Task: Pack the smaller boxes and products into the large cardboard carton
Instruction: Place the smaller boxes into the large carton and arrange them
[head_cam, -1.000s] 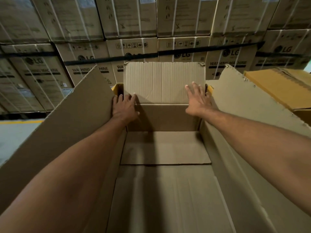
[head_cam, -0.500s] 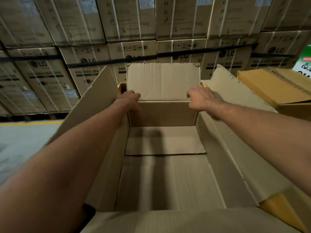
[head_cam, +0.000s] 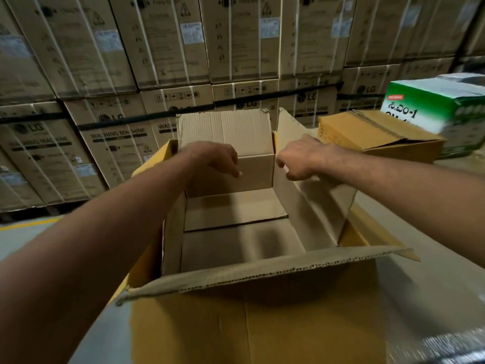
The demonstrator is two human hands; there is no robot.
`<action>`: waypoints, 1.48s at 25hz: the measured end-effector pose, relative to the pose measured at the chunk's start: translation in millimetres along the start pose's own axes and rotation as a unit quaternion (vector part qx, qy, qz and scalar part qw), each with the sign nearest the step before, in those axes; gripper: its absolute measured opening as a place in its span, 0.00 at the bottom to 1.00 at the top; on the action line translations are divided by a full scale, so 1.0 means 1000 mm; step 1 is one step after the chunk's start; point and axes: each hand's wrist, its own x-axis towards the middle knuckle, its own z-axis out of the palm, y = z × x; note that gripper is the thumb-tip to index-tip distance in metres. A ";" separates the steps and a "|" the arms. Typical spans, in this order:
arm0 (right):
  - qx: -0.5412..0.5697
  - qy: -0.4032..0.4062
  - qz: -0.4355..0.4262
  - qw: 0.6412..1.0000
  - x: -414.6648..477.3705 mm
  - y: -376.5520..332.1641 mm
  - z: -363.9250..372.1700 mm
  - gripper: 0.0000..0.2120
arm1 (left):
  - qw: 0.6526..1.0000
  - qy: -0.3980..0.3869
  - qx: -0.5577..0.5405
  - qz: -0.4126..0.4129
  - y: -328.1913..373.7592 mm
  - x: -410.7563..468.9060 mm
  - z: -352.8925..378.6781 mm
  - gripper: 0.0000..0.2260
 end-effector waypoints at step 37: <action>0.019 0.043 0.302 0.952 -0.052 -0.002 0.005 0.15 | 0.924 0.248 0.029 -0.290 -0.128 -0.153 0.063 0.20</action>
